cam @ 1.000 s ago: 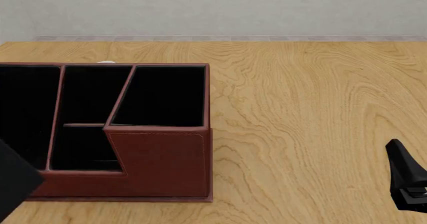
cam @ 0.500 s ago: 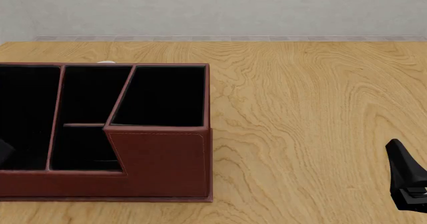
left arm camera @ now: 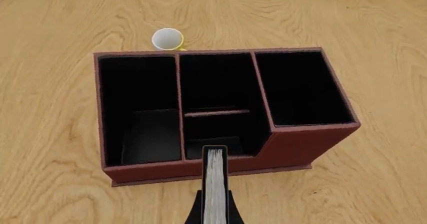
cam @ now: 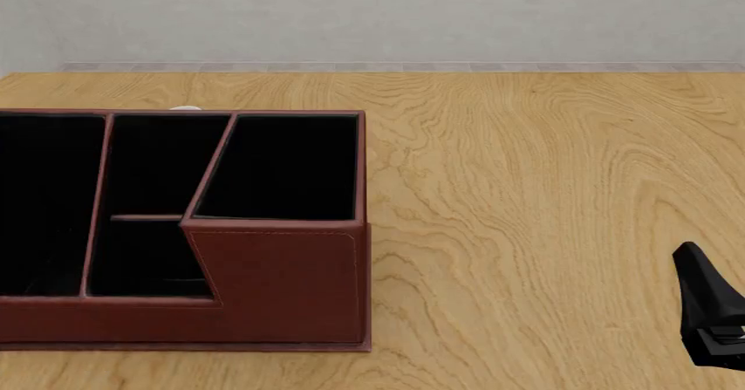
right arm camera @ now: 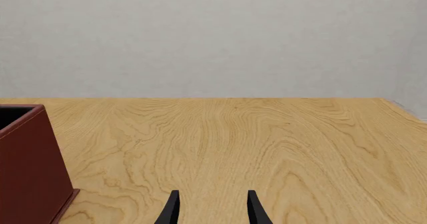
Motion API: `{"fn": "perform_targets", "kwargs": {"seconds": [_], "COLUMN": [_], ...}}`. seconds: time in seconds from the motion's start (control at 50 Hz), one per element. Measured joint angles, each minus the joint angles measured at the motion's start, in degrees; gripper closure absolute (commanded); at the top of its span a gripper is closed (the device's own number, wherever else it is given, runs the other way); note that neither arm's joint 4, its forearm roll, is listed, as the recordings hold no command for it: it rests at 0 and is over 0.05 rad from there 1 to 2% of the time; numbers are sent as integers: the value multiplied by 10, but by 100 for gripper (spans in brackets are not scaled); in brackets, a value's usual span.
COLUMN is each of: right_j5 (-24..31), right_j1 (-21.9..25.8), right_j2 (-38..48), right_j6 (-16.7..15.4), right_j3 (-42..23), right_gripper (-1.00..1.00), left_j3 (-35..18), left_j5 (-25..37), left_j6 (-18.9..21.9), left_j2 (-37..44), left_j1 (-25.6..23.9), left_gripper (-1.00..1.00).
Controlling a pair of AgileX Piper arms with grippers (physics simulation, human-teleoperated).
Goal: Pick up the book and place it in the left compartment of the caddy.
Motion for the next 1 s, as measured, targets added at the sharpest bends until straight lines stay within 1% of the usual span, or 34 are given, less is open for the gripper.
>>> {"fn": "perform_targets", "kwargs": {"seconds": [0.24,0.52,1.0], "right_j5": [0,0,0], "right_j1": [0,0,0], "right_j2": [0,0,0], "right_j6": [0,0,0], "right_j3": [0,0,0], "right_gripper": [-100,-100,-100], "left_j3": [-3,1,-6], "left_j5": [0,0,0], "left_j6": [5,6,-1], "left_j2": [7,13,29], "left_j1": [55,93,112], "left_gripper": [100,100,100]}}
